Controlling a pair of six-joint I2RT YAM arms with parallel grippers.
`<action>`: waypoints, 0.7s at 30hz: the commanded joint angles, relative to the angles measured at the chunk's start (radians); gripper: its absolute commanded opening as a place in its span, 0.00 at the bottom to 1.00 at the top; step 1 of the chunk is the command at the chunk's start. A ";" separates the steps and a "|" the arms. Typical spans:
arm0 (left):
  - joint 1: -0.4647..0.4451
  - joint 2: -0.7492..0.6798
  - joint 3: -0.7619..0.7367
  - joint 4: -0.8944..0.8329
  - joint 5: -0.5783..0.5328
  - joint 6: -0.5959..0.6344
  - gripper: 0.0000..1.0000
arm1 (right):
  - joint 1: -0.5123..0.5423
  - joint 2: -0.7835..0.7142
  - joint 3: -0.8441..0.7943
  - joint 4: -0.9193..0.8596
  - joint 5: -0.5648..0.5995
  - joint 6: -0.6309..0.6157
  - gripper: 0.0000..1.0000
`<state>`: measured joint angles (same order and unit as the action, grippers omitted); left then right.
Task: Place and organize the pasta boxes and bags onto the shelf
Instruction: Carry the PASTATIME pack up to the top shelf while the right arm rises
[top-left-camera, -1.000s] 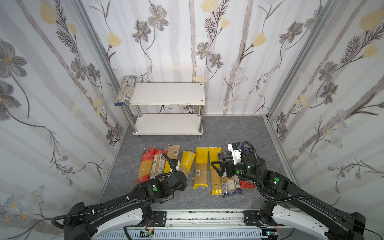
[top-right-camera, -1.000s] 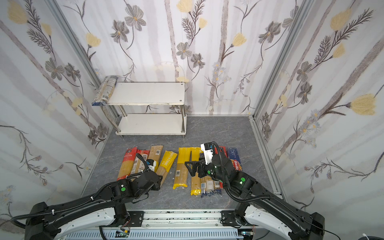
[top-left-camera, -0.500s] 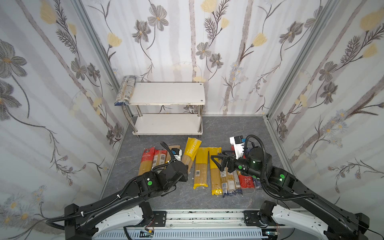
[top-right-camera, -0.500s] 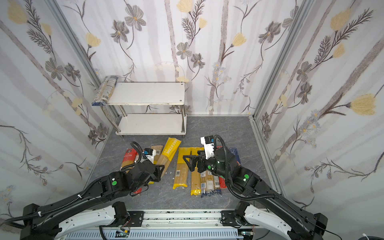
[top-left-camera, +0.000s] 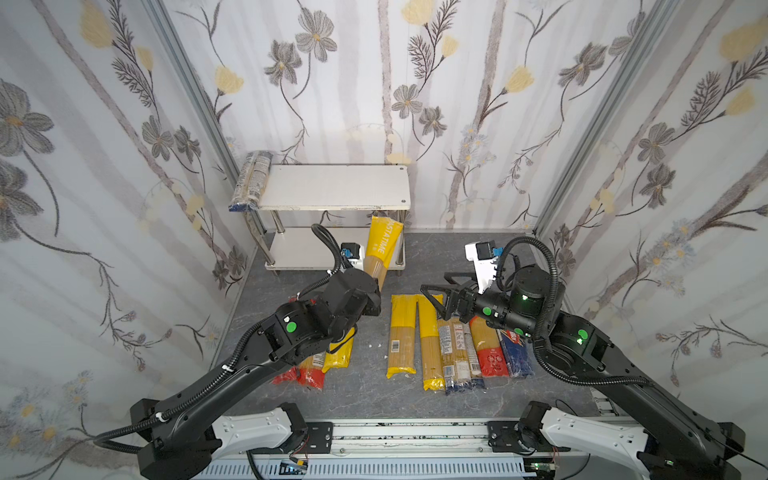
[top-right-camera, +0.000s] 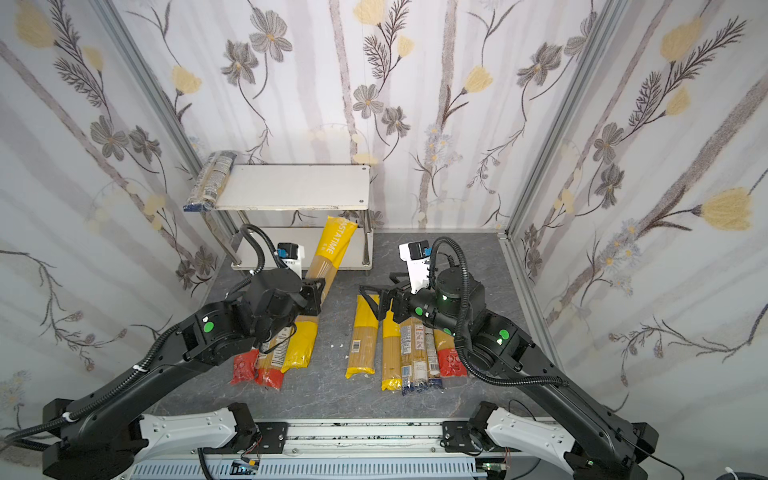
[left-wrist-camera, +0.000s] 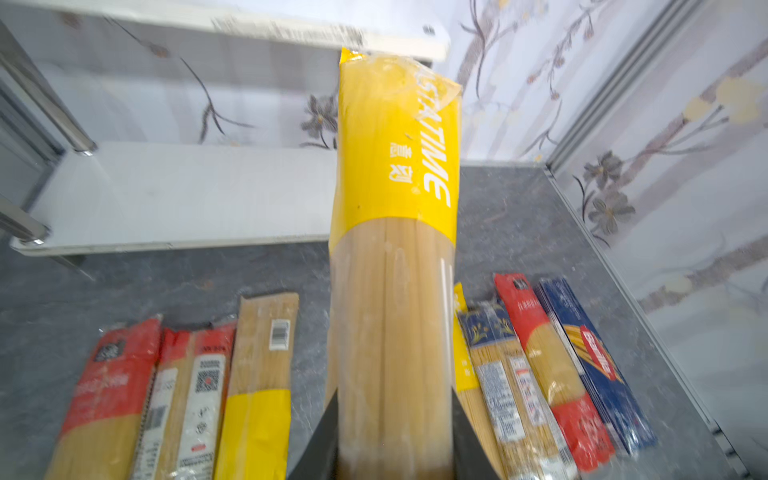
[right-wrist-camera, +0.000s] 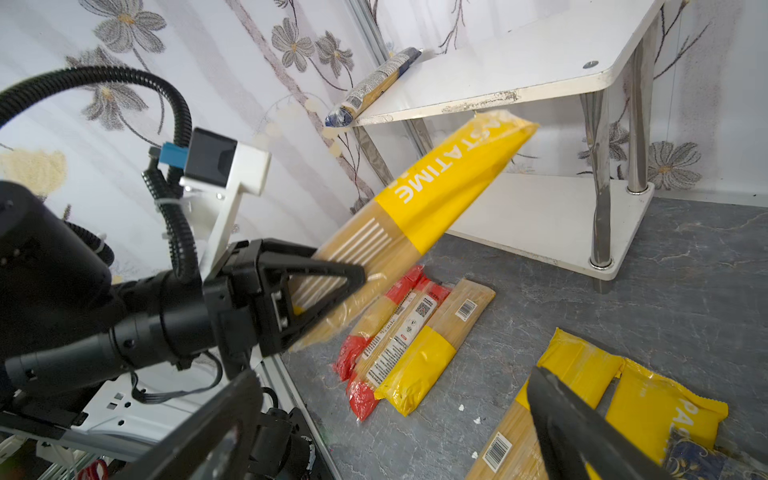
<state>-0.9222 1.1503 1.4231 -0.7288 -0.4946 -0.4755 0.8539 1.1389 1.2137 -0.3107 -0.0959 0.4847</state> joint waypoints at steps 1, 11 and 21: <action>0.081 0.067 0.129 0.096 -0.062 0.124 0.00 | -0.020 0.027 0.052 -0.004 -0.040 -0.034 1.00; 0.398 0.359 0.544 0.103 0.019 0.383 0.00 | -0.137 0.141 0.212 -0.054 -0.134 -0.084 1.00; 0.694 0.620 0.794 0.109 0.204 0.561 0.00 | -0.198 0.312 0.371 -0.105 -0.201 -0.116 1.00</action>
<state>-0.2775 1.7397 2.1738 -0.7349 -0.3420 0.0097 0.6636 1.4193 1.5551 -0.4023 -0.2607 0.3904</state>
